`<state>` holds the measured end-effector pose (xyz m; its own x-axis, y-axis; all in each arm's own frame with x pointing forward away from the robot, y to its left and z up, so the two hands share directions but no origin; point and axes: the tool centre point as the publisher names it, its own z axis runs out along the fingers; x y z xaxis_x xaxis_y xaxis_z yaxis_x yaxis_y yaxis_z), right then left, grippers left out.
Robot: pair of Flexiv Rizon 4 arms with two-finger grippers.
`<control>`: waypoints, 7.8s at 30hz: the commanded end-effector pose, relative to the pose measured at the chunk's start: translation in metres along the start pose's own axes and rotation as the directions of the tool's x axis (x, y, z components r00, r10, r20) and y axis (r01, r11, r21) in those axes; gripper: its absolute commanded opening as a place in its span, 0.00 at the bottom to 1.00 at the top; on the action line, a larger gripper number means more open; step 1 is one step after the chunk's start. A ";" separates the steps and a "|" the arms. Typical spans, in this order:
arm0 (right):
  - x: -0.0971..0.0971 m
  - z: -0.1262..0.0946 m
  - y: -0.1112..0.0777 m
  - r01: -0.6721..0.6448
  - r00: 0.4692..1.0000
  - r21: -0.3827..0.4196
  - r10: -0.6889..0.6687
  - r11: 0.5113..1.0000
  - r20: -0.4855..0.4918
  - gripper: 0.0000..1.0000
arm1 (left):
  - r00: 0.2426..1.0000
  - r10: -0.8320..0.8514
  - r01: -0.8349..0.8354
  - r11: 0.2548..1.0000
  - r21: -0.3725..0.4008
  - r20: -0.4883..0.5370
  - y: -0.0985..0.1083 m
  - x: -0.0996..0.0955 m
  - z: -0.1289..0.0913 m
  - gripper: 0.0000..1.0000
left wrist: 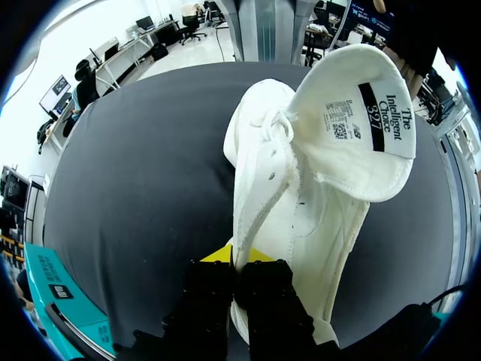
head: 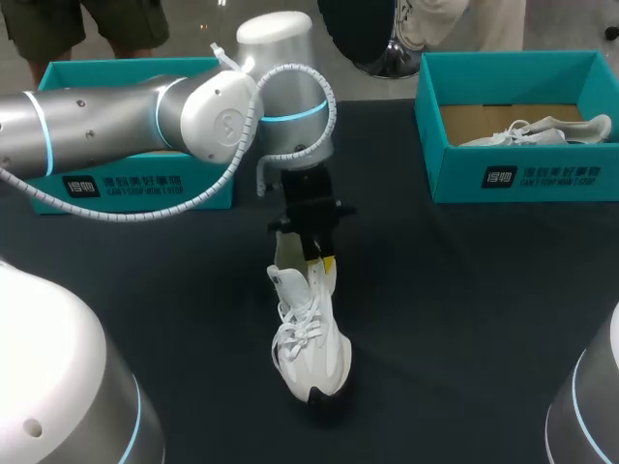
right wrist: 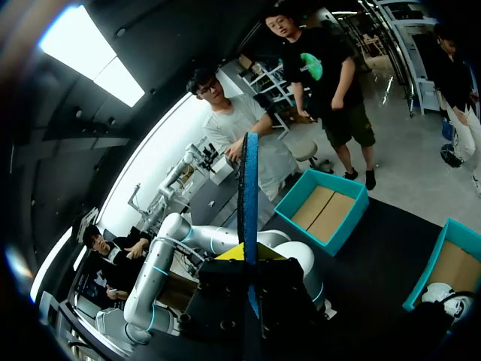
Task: Take the shoe out of the shoebox, open the shoe tongue, remove and reinsert the insole, then place the shoe into the shoebox
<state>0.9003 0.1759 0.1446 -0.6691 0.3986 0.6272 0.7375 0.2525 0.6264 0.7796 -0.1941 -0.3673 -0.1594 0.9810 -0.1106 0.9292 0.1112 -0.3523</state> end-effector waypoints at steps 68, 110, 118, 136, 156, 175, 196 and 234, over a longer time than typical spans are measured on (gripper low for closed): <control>0.000 0.000 0.001 -0.001 1.000 0.003 0.001 1.000 0.003 0.00 | 0.453 -0.305 0.237 0.947 0.216 0.838 -0.018 0.027 -0.166 1.00; 0.000 0.000 0.001 -0.001 1.000 0.003 0.001 1.000 0.003 0.00 | 0.289 -0.028 0.001 1.000 0.029 0.957 -0.018 0.024 -0.190 1.00; 0.000 0.000 0.001 -0.001 1.000 0.003 0.001 1.000 0.003 0.00 | 0.202 0.089 -0.040 0.996 -0.082 0.975 -0.023 0.014 -0.210 1.00; 0.000 0.000 0.001 -0.001 1.000 0.003 0.001 1.000 0.003 0.00 | 0.108 0.267 -0.068 0.963 -0.260 0.958 -0.015 -0.019 -0.271 1.00; 0.000 0.000 0.001 -0.001 1.000 0.003 0.001 1.000 0.003 0.00 | 0.102 0.268 -0.061 0.963 -0.262 0.958 -0.010 -0.019 -0.269 1.00; -0.021 0.020 -0.041 -0.266 0.961 0.131 0.274 0.955 -0.046 0.00 | 0.102 0.268 -0.061 0.963 -0.262 0.958 -0.010 -0.019 -0.269 1.00; -0.061 0.058 -0.121 -0.423 0.900 0.046 0.426 0.905 -0.094 0.00 | 0.102 0.268 -0.061 0.963 -0.262 0.958 -0.010 -0.019 -0.269 1.00; -0.115 0.128 -0.136 -0.514 0.793 0.200 0.551 0.834 -0.259 0.00 | 0.110 0.373 -0.060 0.928 -0.368 0.921 -0.017 -0.030 -0.266 1.00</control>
<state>0.8855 0.2017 -0.0708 -0.1483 0.2287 0.9621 0.9781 0.1776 0.1086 0.8583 -0.1773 -0.1105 0.0185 0.0058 -0.9998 0.9956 0.0921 0.0189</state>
